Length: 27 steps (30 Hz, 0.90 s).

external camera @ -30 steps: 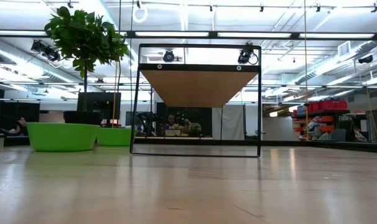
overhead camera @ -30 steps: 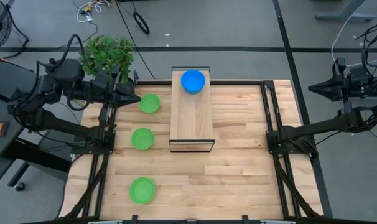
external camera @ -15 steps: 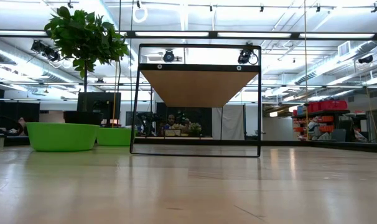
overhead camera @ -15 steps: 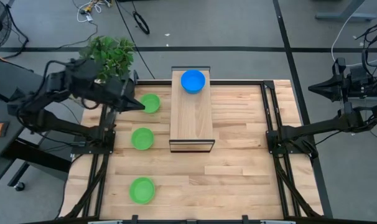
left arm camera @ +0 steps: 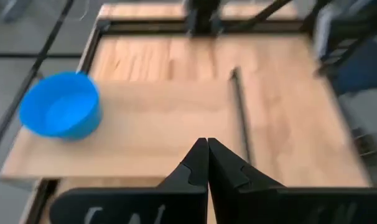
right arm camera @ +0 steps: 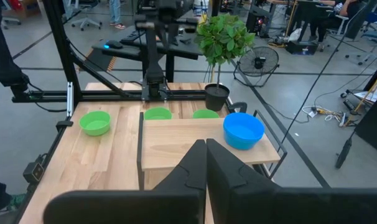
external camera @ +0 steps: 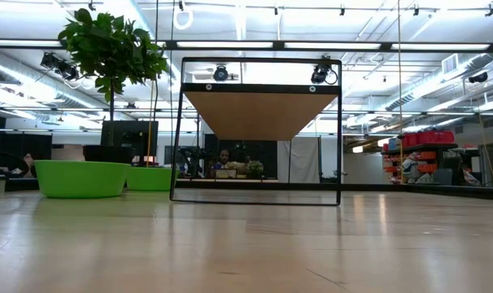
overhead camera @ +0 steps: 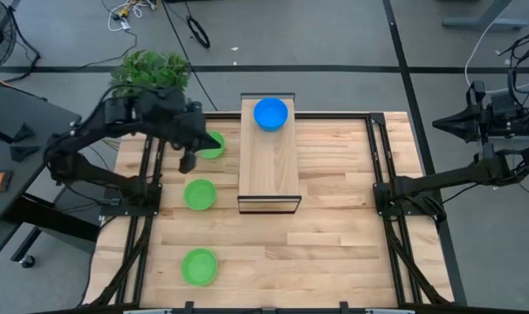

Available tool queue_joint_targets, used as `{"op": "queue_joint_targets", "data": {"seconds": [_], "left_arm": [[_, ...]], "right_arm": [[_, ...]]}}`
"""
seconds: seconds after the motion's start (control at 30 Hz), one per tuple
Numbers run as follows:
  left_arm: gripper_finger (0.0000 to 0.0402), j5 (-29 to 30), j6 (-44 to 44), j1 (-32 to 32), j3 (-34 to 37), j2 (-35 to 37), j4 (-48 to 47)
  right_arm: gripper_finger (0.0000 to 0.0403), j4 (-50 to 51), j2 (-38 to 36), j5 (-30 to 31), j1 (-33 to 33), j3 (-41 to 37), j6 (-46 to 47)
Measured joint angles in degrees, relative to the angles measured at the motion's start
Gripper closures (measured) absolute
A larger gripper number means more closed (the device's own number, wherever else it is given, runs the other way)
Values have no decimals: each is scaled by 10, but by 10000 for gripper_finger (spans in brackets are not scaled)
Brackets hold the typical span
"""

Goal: Pick & Place Mini bowls
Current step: Put the top green bowl on the shelf

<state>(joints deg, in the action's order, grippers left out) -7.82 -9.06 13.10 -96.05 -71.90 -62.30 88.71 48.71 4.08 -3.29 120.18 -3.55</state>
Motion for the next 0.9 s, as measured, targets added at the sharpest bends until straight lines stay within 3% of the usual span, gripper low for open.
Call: {"op": "queue_joint_targets", "data": {"seconds": [0.5, 0.9], "left_arm": [[400, 143, -36, -14, 0, -59, -128], [400, 151, -21, -37, 91, -52, -139]], "right_arm": [[396, 0, 0, 0, 0, 0, 0], [396, 0, 0, 0, 0, 0, 0]]}}
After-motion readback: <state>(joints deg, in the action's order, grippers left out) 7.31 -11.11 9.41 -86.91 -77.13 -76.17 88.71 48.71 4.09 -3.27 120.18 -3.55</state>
